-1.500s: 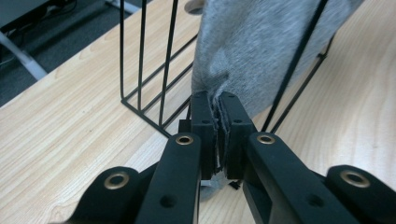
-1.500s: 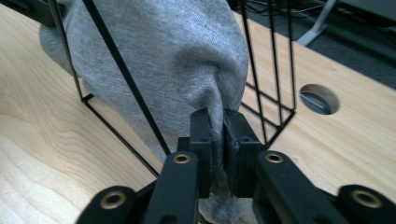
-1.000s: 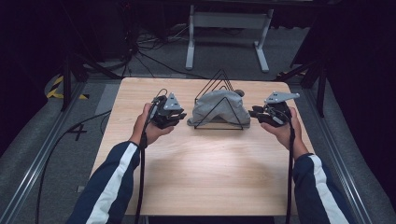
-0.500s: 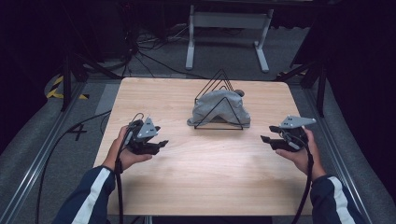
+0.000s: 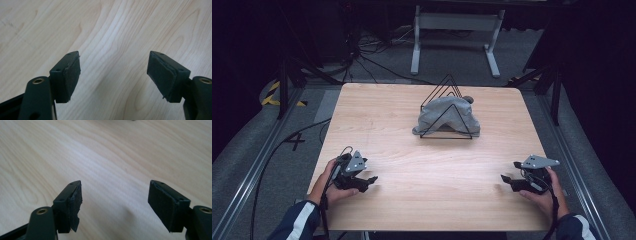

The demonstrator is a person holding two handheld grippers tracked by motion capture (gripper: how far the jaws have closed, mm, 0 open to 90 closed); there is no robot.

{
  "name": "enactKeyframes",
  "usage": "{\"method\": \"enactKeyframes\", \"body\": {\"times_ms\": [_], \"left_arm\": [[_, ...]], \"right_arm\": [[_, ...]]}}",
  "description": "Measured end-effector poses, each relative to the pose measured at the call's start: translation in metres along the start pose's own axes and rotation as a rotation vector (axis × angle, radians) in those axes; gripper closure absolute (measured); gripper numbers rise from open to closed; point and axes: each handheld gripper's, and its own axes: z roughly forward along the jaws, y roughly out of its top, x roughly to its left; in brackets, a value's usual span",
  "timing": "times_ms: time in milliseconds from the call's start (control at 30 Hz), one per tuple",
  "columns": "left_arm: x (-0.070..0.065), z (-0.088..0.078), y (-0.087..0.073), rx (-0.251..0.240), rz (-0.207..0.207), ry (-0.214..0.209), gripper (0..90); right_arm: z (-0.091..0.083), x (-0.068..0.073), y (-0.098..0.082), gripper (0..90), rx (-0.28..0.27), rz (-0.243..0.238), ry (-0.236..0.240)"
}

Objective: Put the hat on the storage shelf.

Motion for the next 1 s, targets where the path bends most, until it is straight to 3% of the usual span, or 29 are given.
{"method": "enactKeyframes", "body": {"times_ms": [167, 300, 400, 467, 533, 1000], "left_arm": [[-0.004, -0.002, -0.019, -0.001, -0.029, -0.027, 26.0], [-0.007, -0.002, -0.027, 0.005, -0.047, 0.002, 26.1], [-0.008, -0.003, -0.031, -0.011, -0.064, -0.017, 24.8], [-0.006, -0.002, -0.034, -0.026, -0.09, -0.051, 23.1], [-0.006, 0.002, -0.037, -0.053, -0.143, -0.076, 19.4], [-0.006, 0.0, -0.038, -0.037, -0.156, -0.056, 16.2]], "right_arm": [[-0.006, -0.002, -0.023, 25.5, 0.022, 0.03, 0.028], [-0.006, -0.007, -0.036, 23.3, 0.007, 0.069, 0.05], [-0.006, -0.007, -0.042, 23.2, -0.046, 0.103, 0.05], [-0.006, -0.006, -0.042, 21.5, -0.038, 0.091, 0.032], [-0.006, -0.007, -0.042, 21.1, -0.035, 0.096, 0.028], [-0.005, -0.008, -0.041, 18.7, -0.027, 0.127, -0.008]]}}
